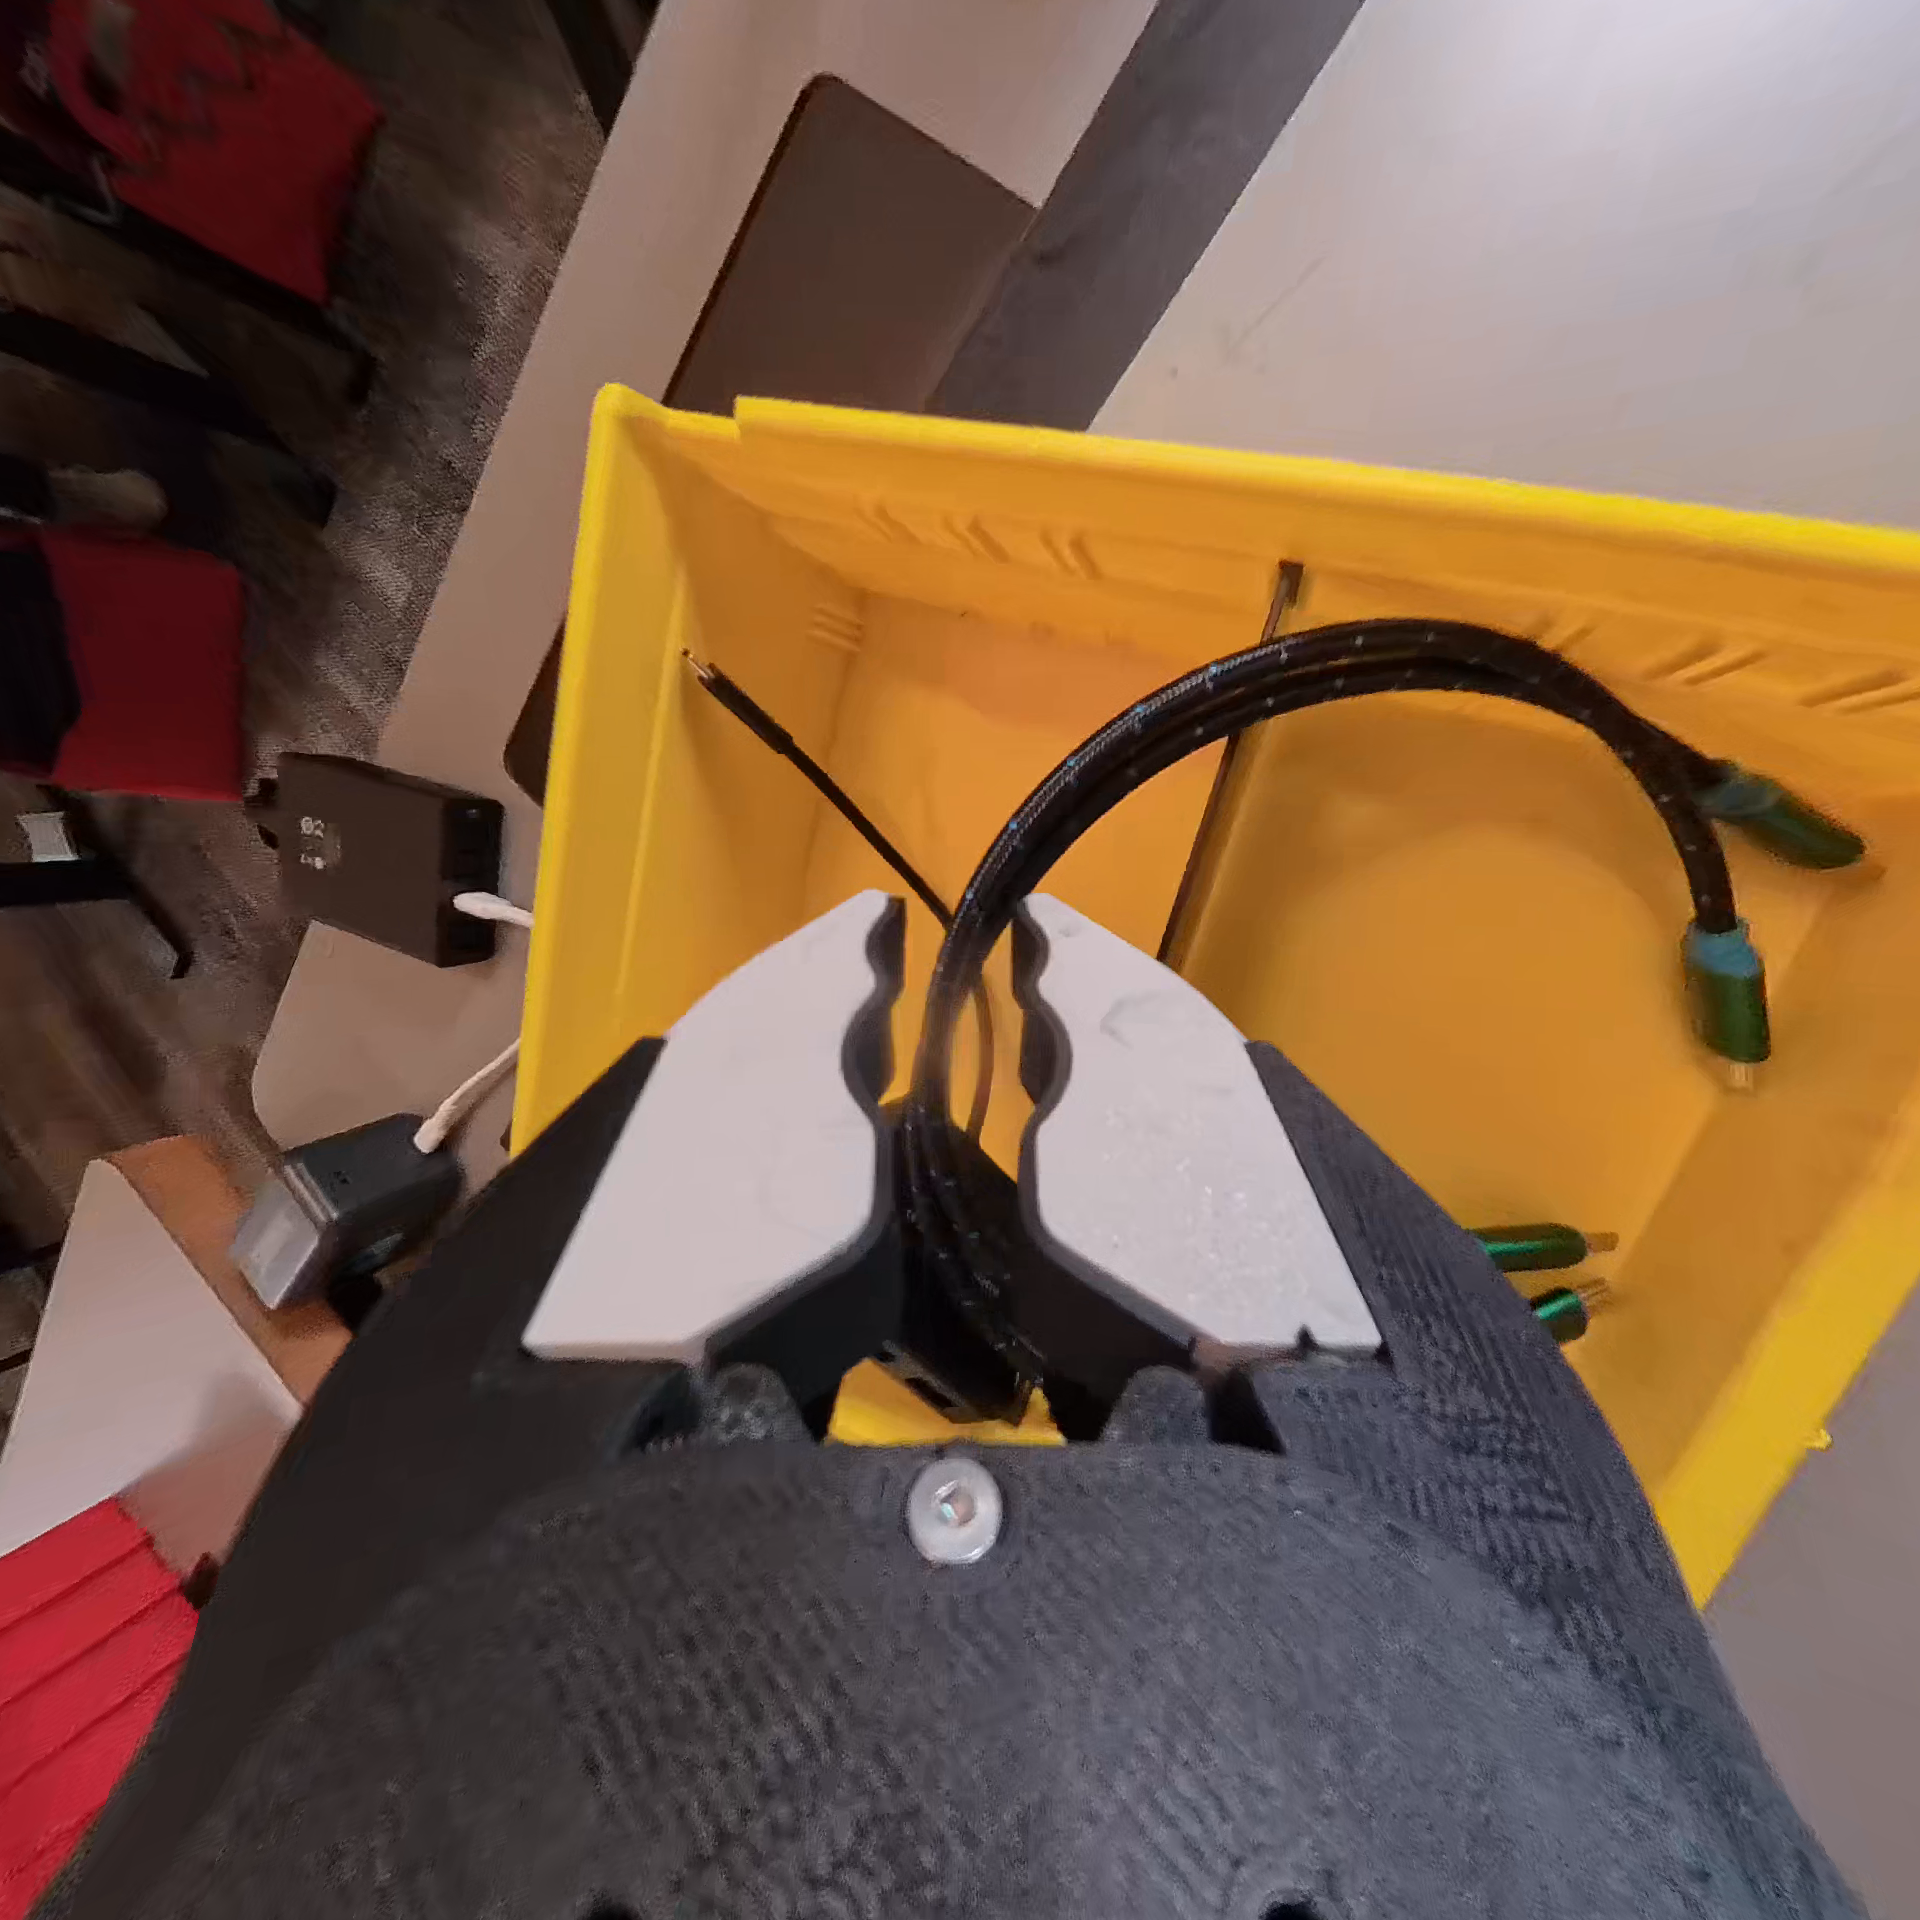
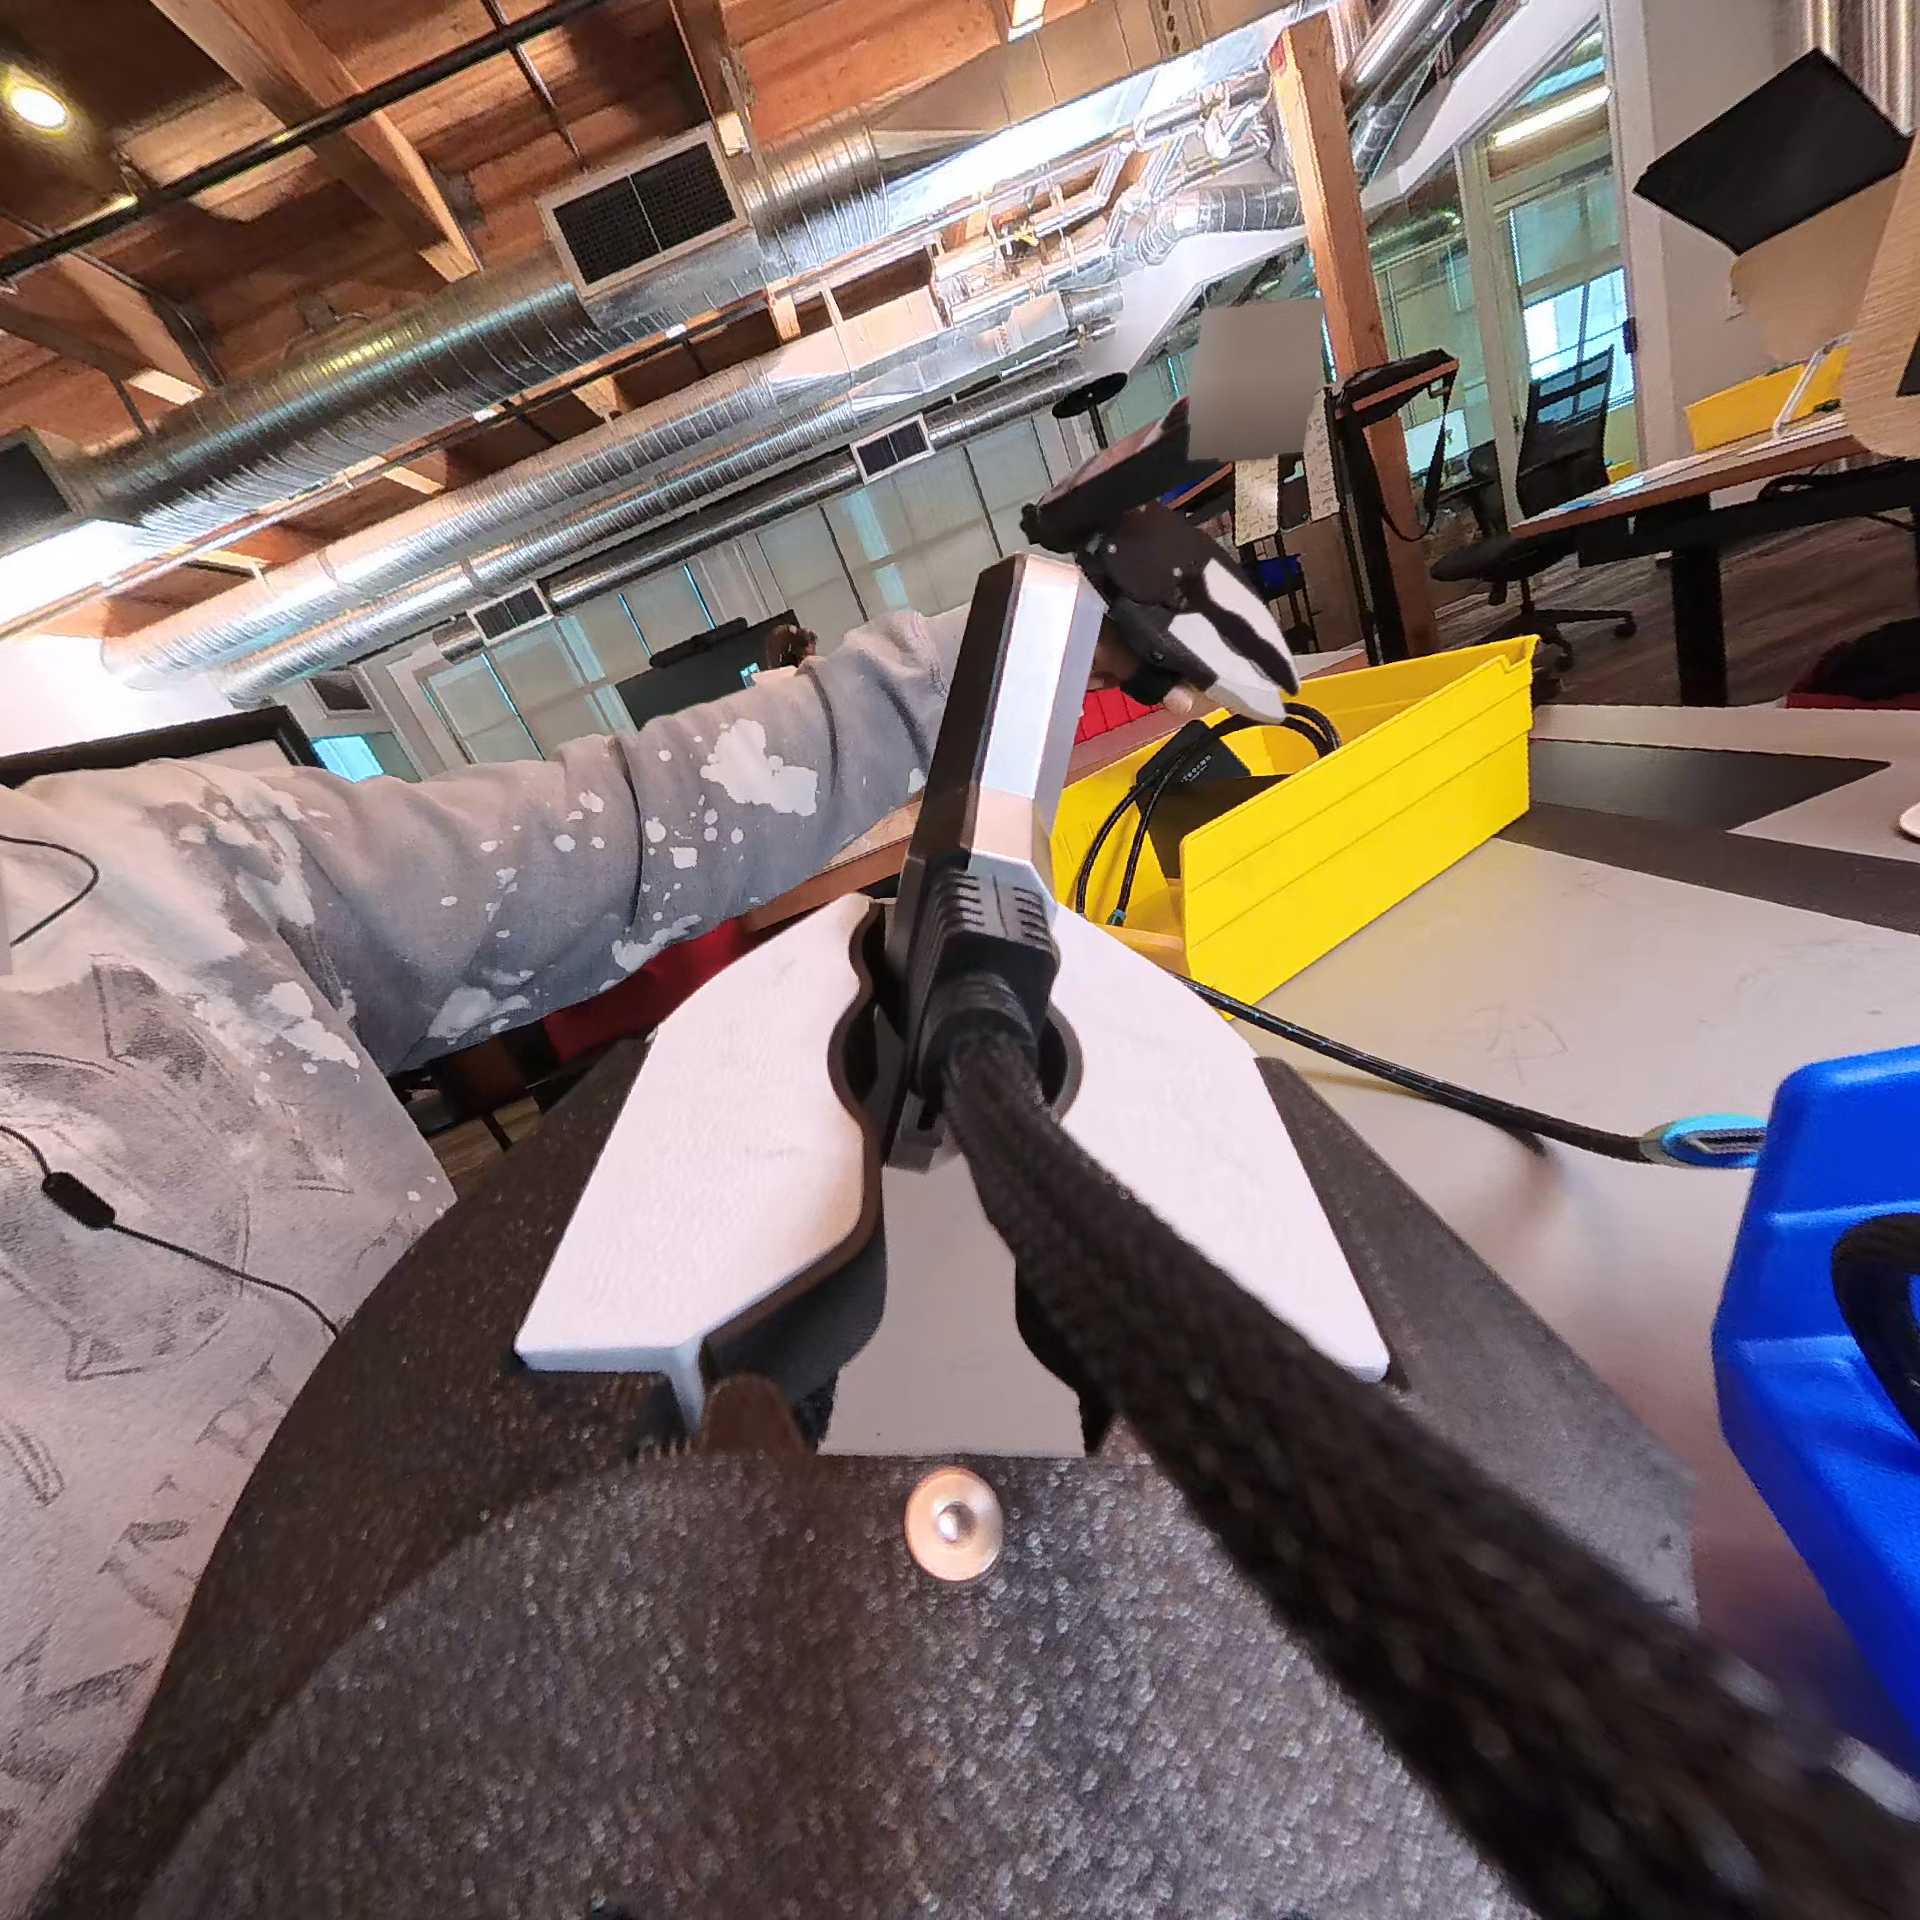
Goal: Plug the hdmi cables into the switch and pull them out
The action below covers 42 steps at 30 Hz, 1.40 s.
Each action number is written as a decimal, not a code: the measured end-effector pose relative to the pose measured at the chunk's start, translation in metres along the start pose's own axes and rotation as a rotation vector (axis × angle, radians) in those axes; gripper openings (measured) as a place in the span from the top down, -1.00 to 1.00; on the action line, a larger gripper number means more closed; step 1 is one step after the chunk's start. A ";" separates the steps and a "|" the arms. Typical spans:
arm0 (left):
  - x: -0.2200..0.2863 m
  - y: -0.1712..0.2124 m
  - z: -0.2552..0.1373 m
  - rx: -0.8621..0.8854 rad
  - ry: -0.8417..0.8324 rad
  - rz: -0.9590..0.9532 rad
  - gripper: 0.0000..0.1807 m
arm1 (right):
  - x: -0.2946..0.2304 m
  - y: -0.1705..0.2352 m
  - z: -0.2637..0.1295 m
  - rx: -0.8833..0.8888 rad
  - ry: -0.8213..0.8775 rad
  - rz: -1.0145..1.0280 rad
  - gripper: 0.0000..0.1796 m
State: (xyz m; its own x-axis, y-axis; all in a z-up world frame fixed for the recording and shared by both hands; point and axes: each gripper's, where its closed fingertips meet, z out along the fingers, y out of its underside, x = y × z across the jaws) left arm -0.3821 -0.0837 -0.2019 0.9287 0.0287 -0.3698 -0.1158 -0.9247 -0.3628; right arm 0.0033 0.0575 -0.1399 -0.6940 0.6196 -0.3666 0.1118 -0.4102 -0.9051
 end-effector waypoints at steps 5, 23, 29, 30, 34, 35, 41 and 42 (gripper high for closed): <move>0.003 0.005 0.009 -0.054 0.026 0.035 0.79 | -0.002 0.000 0.001 -0.002 0.000 -0.003 0.73; -0.002 0.011 -0.033 -0.150 -0.049 0.160 0.91 | -0.001 -0.005 -0.004 0.011 0.009 0.001 0.73; -0.010 0.017 -0.045 -0.204 -0.123 0.211 0.92 | 0.002 -0.006 -0.006 0.016 0.020 0.001 0.73; -0.011 0.018 -0.047 -0.223 -0.150 0.239 0.91 | 0.002 -0.006 -0.006 0.016 0.020 0.003 0.73; -0.007 0.009 -0.056 -0.186 -0.168 0.234 0.92 | 0.003 -0.005 -0.006 0.009 0.020 0.008 0.73; -0.007 0.005 -0.058 -0.159 -0.154 0.208 0.92 | 0.004 -0.004 -0.006 0.009 0.021 0.008 0.73; -0.005 -0.001 -0.063 -0.087 -0.063 0.093 0.92 | 0.004 -0.005 -0.007 0.014 0.024 0.008 0.73; -0.005 0.000 -0.064 -0.090 -0.064 0.089 0.92 | 0.004 -0.006 -0.007 0.014 0.023 0.010 0.73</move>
State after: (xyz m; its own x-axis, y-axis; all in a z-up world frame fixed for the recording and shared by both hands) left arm -0.3645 -0.1078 -0.1450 0.8913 -0.0333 -0.4522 -0.1621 -0.9548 -0.2492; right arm 0.0047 0.0672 -0.1379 -0.6762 0.6307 -0.3809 0.1086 -0.4260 -0.8982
